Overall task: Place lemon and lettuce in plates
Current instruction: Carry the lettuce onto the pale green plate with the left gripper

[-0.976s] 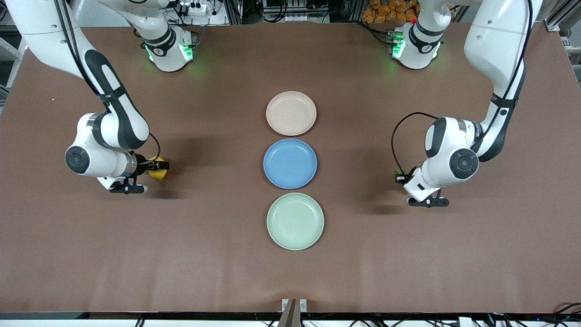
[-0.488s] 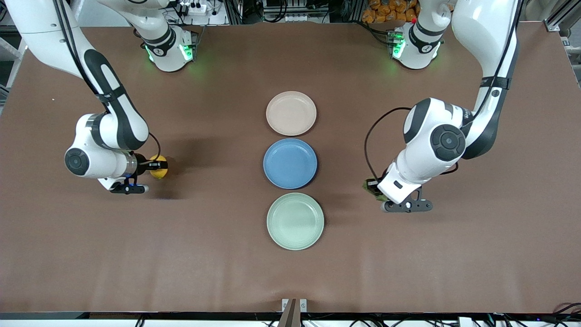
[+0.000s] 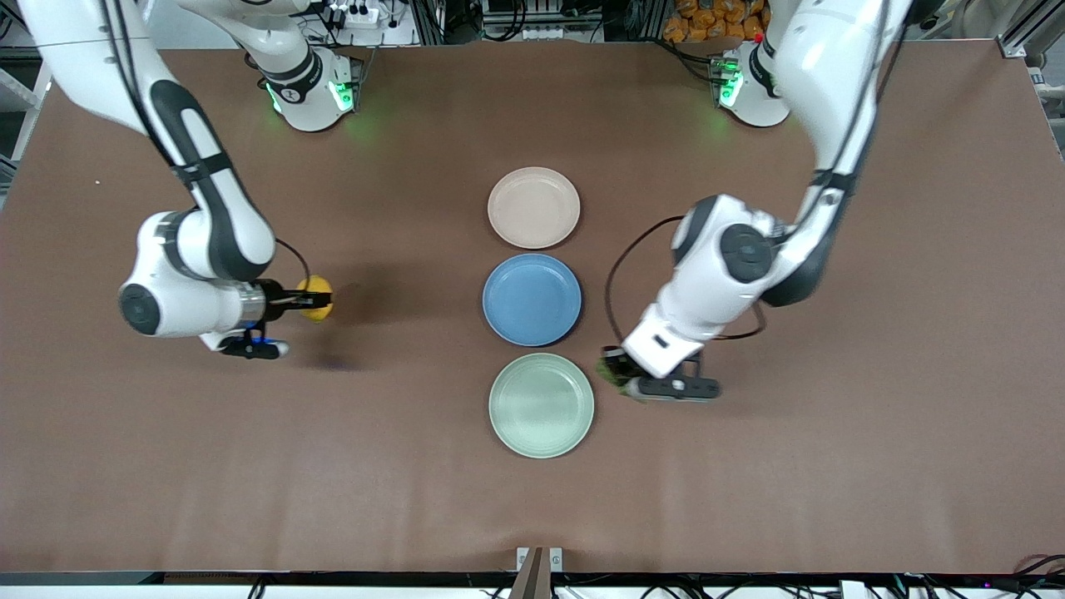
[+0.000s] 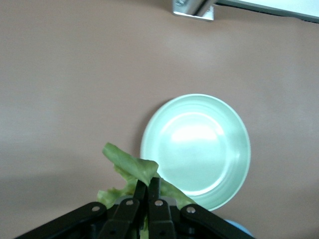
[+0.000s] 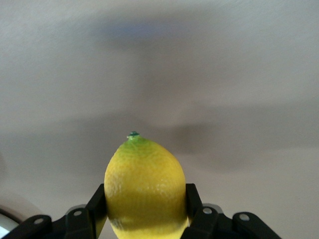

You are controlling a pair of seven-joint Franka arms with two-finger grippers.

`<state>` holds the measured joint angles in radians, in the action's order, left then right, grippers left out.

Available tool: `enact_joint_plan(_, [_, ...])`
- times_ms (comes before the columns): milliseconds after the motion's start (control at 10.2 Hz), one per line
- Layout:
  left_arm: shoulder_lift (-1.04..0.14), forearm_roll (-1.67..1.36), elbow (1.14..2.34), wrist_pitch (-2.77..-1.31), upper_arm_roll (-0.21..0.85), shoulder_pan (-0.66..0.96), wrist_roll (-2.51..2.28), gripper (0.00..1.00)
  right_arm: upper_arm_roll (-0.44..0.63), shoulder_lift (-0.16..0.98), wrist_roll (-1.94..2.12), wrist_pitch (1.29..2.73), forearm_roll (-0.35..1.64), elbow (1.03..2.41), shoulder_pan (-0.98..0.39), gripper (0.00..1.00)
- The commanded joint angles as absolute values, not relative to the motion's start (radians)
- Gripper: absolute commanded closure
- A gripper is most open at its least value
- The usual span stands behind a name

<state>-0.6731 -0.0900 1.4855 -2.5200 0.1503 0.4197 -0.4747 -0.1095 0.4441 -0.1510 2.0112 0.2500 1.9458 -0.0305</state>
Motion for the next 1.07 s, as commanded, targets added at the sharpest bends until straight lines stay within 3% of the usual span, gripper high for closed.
enact_joint_plan(0, [-0.771,-0.107,1.39,-2.597,0.141,0.477,-0.537,1.0,-0.112,0.42,-0.384,2.009,0.27,1.948,-0.168,1.0])
enact_joint_plan(293, [-0.871,-0.107,1.362,-2.712,0.135,0.497,-0.54,1.0,-0.115,0.391,-0.572,2.008,0.402,1.939,-0.316,1.0])
enact_joint_plan(780, [-0.9,-0.107,1.376,-2.711,0.135,0.503,-0.543,1.0,-0.114,0.388,-0.969,2.092,0.416,1.905,-0.613,1.0])
enact_joint_plan(878, [-0.908,-0.103,1.379,-2.709,0.135,0.503,-0.542,0.88,-0.114,0.394,-0.998,2.106,0.416,1.905,-0.649,1.0])
enact_joint_plan(976, [-0.91,-0.097,1.381,-2.711,0.133,0.503,-0.541,0.5,-0.114,0.411,-1.044,2.143,0.416,1.905,-0.667,1.0])
